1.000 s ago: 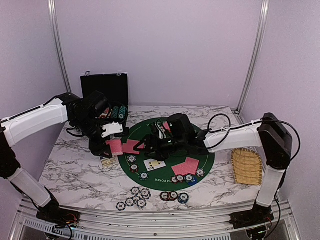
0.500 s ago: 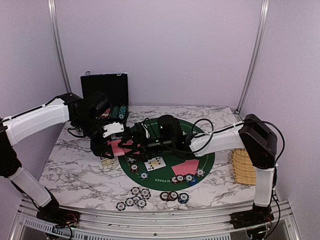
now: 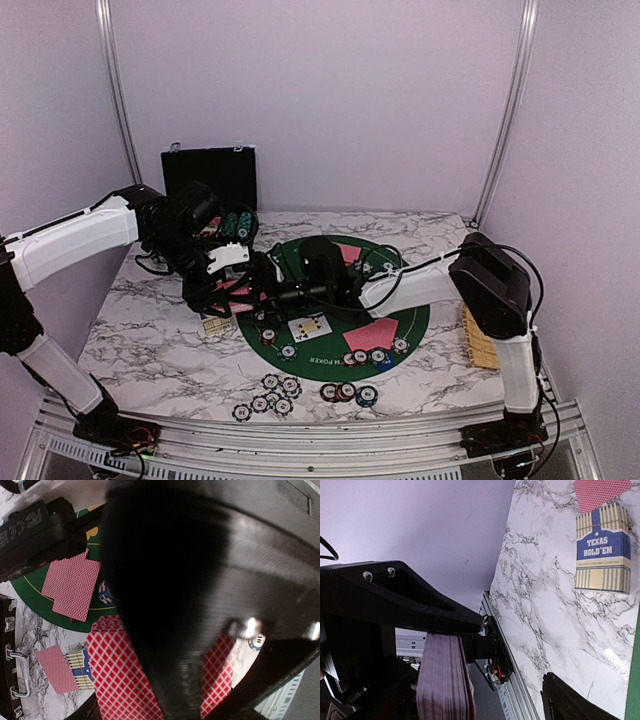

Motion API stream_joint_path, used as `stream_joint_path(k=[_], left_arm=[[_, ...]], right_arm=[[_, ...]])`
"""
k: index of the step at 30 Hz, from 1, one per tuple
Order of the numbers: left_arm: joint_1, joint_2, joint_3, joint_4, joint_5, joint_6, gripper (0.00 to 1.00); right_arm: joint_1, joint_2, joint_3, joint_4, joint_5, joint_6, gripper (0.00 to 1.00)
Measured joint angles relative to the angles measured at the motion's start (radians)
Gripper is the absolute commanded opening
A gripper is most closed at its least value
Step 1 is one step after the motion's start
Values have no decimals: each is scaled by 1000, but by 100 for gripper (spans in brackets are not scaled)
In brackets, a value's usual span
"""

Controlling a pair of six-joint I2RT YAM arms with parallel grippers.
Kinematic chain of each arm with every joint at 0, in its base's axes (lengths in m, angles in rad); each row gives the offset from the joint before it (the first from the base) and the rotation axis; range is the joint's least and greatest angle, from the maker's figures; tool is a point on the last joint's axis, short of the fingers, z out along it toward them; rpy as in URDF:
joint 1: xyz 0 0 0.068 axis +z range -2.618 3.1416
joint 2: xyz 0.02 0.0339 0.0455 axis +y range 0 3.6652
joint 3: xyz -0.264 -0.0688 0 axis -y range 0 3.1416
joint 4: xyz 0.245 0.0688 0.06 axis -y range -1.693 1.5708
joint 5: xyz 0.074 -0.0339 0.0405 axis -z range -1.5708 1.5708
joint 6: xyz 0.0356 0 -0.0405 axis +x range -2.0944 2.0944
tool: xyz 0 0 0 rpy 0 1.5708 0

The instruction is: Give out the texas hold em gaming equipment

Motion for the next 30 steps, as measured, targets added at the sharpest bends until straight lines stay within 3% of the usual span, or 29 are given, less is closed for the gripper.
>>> stream_joint_path(k=[18, 30], left_arm=[[0, -1, -5, -13, 27, 36, 0], [0, -2, -14, -14, 12, 41, 0]], right_arm=[[-13, 61, 66, -11, -25, 48, 72], [-38, 19, 33, -47, -37, 0, 54]])
